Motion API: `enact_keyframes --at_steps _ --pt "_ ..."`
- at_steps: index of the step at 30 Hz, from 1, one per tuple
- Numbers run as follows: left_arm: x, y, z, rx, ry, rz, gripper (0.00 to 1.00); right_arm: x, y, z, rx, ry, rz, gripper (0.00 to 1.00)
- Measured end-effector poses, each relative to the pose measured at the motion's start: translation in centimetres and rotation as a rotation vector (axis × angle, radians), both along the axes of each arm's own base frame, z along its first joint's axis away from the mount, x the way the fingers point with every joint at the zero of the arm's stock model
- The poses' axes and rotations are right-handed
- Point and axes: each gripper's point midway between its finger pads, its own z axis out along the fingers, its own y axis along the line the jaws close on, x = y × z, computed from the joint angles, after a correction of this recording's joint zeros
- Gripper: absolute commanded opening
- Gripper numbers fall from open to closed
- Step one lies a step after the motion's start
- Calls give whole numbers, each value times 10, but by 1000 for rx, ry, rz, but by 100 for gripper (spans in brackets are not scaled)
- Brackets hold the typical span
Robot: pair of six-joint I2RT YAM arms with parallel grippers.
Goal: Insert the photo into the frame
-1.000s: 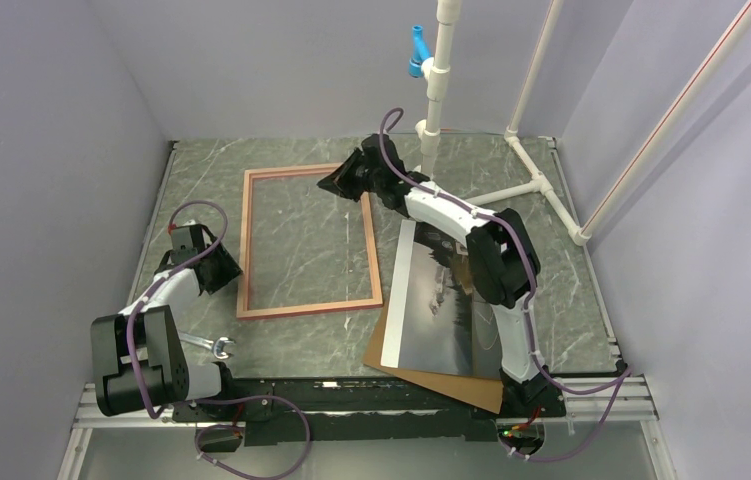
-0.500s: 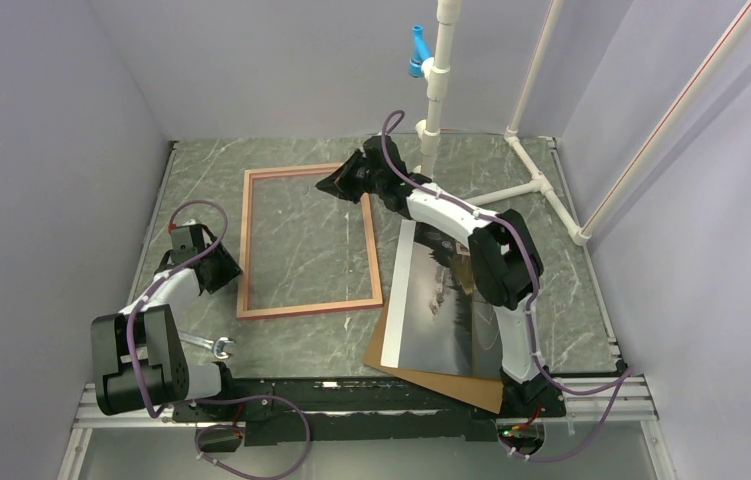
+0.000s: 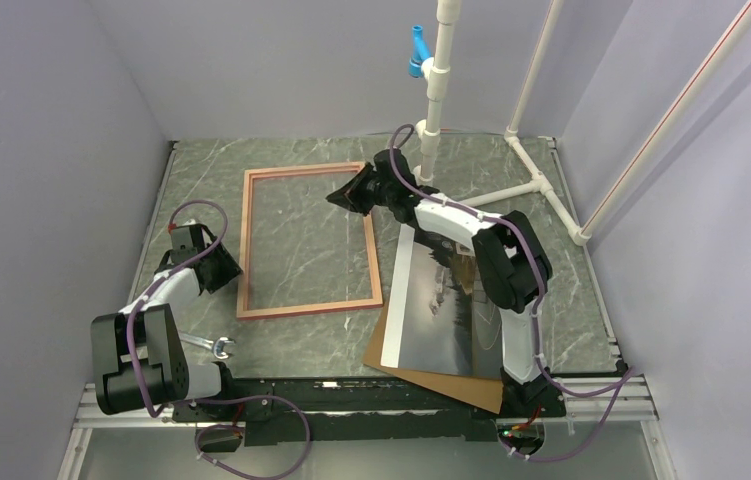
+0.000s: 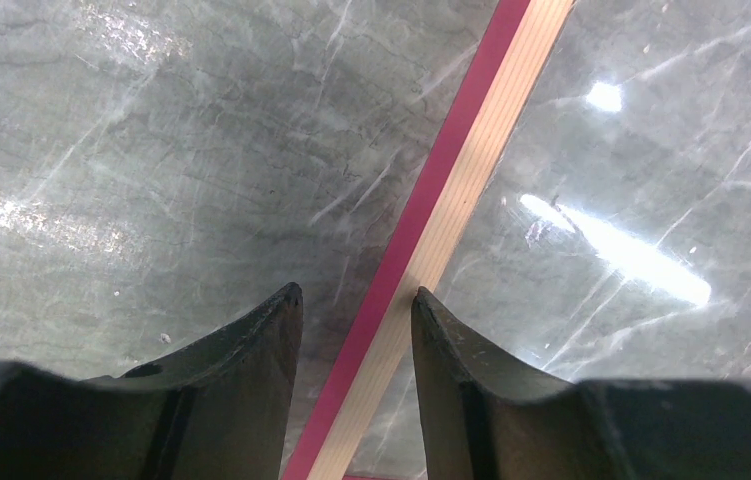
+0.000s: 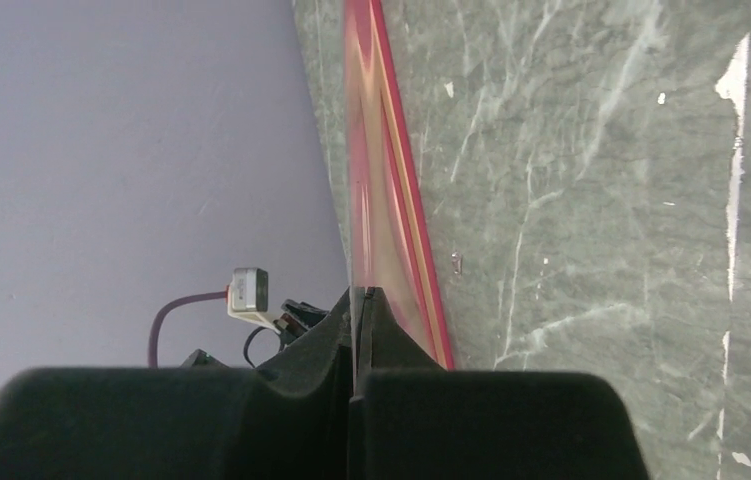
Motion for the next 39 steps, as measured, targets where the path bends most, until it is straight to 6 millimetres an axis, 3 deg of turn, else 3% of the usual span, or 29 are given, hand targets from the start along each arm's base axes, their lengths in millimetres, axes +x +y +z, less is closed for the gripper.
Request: enact_keyframes --at_steps 9,19,31,39 --pt "1 0 0 -2 -1 -1 48 1 -1 -2 -1 -18 3 0" --pt "4 0 0 -7 -3 -4 48 3 14 37 -2 -161 93 0" --pt "5 -1 0 -11 -7 -6 47 3 16 22 4 -126 111 0" --pt "5 -1 0 -13 -8 -8 47 4 18 27 19 -106 101 0"
